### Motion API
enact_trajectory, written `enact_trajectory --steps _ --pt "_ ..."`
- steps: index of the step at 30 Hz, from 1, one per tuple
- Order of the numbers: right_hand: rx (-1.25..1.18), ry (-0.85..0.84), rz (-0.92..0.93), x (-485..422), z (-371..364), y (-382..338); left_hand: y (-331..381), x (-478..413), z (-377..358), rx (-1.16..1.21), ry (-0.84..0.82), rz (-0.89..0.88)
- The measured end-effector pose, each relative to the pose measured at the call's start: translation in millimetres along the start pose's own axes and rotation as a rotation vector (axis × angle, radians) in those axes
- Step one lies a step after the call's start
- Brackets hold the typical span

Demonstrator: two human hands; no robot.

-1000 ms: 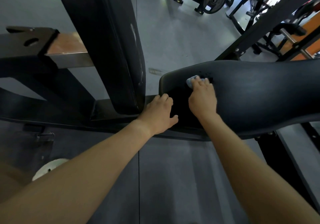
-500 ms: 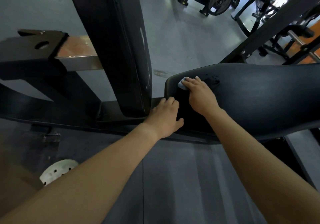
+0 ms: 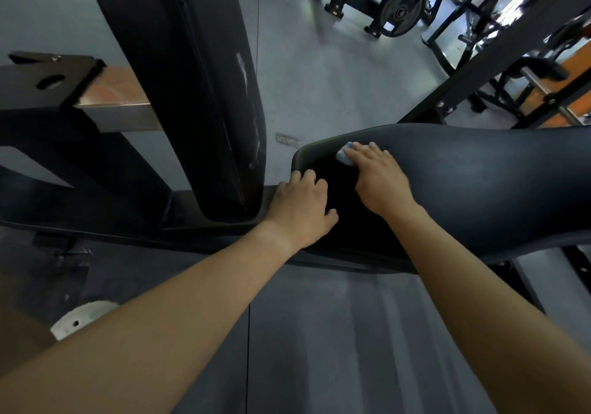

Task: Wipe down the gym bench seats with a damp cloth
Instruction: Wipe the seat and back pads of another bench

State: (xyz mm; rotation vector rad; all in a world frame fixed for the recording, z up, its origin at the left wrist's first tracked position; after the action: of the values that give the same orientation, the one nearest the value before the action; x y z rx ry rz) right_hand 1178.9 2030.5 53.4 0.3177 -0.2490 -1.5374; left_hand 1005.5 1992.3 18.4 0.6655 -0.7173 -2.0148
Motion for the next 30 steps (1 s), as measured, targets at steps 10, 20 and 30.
enact_trajectory --steps 10,20,30 --pt "-0.035 -0.030 -0.023 65.3 13.6 45.1 52.6 -42.7 -20.2 -0.024 -0.066 -0.160" --pt "0.065 0.019 -0.421 66.5 36.5 178.5 57.7 -64.2 -17.3 -0.203 -0.298 -0.269" --pt "-0.024 0.085 -0.199 39.8 12.9 49.7 42.1 -55.5 -24.1 -0.045 -0.183 -0.277"
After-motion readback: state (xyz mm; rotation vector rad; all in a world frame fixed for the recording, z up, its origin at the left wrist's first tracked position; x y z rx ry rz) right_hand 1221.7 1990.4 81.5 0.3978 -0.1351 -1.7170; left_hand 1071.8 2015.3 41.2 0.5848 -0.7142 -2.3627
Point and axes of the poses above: each hand's wrist, its own x-axis away from the middle knuckle, its own z-axis out of the back of the hand, y = z × x, the point moved 5 cm from there along -x, towards the middle knuckle, and after that the axes turned 12 degrees about x, right-handed, at the moved point
